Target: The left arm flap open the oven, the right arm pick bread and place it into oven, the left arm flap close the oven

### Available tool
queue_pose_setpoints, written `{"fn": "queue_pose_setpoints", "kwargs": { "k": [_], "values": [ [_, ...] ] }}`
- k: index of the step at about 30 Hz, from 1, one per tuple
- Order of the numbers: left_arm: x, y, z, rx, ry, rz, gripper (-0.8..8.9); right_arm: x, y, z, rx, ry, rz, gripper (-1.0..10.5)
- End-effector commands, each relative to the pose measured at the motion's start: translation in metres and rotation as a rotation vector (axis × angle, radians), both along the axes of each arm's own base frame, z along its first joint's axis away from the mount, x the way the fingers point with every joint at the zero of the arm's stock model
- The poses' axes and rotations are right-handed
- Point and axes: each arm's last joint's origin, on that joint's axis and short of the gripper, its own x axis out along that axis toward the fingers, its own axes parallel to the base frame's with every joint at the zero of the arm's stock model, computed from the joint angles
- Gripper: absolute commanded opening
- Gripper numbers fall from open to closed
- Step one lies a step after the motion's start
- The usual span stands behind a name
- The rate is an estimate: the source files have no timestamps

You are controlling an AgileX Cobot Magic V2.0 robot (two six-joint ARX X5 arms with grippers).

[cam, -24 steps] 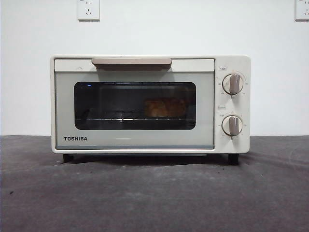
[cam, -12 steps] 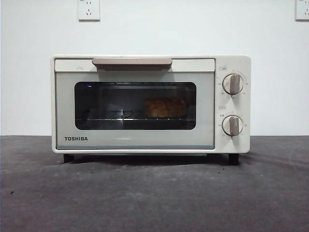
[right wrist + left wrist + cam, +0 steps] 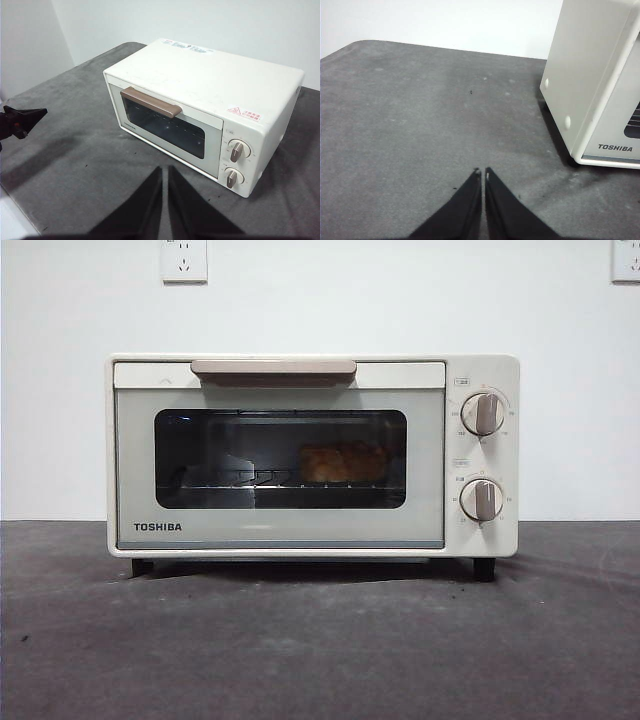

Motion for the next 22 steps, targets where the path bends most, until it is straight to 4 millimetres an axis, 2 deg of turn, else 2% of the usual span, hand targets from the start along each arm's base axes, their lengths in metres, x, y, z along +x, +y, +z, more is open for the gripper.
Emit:
{"fn": "queue_pose_setpoints", "kwargs": {
  "k": [1, 4, 9, 12, 15, 17, 19, 22],
  "values": [
    [0.001, 0.0, -0.008, 0.01, 0.027, 0.004, 0.21, -0.002, -0.001, 0.005, 0.018, -0.018, 0.007, 0.2],
    [0.001, 0.0, -0.008, 0.01, 0.027, 0.004, 0.21, -0.002, -0.001, 0.005, 0.009, -0.027, 0.005, 0.2],
    [0.001, 0.0, -0.008, 0.01, 0.027, 0.004, 0.21, -0.003, -0.011, 0.004, -0.01, -0.064, -0.153, 0.2],
    [0.001, 0.0, -0.008, 0.01, 0.026, 0.004, 0.21, -0.001, -0.015, -0.011, -0.046, -0.088, -0.23, 0.2],
    [0.001, 0.0, -0.008, 0.01, 0.026, 0.004, 0.21, 0.008, -0.018, -0.043, -0.05, -0.112, -0.345, 0.2],
    [0.001, 0.0, -0.008, 0.01, 0.026, 0.004, 0.21, 0.016, -0.021, -0.072, -0.037, -0.123, -0.438, 0.2],
    [0.001, 0.0, -0.008, 0.01, 0.026, 0.004, 0.21, 0.027, -0.023, -0.105, -0.021, -0.147, -0.484, 0.2],
    [0.001, 0.0, -0.008, 0.01, 0.026, 0.004, 0.21, 0.04, -0.026, -0.141, -0.006, -0.184, -0.515, 0.2]
  ]
}}
